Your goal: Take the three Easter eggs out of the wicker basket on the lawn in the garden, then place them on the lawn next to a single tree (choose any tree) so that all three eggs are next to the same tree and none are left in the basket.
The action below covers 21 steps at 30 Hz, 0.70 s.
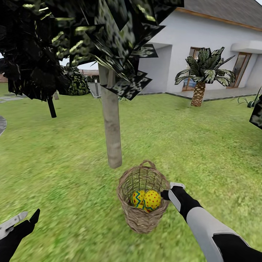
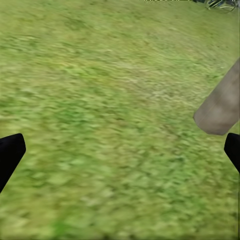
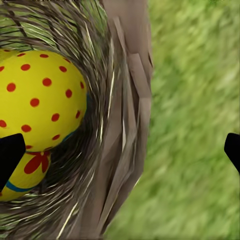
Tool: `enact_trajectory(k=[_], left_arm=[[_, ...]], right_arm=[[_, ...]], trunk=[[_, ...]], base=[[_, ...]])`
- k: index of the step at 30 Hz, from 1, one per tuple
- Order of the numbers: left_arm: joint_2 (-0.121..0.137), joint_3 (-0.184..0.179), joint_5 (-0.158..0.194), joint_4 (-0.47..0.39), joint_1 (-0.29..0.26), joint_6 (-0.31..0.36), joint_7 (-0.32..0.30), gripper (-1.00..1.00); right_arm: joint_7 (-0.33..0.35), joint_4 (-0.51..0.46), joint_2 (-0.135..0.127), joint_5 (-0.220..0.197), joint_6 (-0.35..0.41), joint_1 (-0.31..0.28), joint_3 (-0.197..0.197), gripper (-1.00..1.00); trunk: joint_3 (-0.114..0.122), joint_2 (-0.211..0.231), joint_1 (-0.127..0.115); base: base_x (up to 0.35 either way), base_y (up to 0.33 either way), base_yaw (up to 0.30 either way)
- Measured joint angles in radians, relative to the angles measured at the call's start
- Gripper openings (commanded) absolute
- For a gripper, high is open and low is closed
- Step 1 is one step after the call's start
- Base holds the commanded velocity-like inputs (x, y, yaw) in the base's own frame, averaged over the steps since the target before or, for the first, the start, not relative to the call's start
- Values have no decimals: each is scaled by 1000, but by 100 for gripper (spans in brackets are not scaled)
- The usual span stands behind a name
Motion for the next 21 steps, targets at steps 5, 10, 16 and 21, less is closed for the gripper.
enact_trajectory(k=[5, 10, 16, 21], left_arm=[[0, 0, 3, 0, 0, 0, 0, 100], [0, -2, 15, 0, 0, 0, 0, 100], [0, -1, 17, 0, 0, 0, 0, 100], [0, -1, 17, 0, 0, 0, 1, 100]], right_arm=[[1, 0, -6, -2, -10, 0, 1, 100], [2, 0, -6, -3, -12, 0, 1, 100], [5, 0, -6, -3, -12, 0, 1, 100], [6, 0, -5, 0, -22, 1, 2, 100]], trunk=[[0, 0, 0], [15, 1, -2], [39, 2, -5], [58, 3, -7]], base=[[0, 0, 0], [0, 0, 0], [0, 0, 0], [0, 0, 0]])
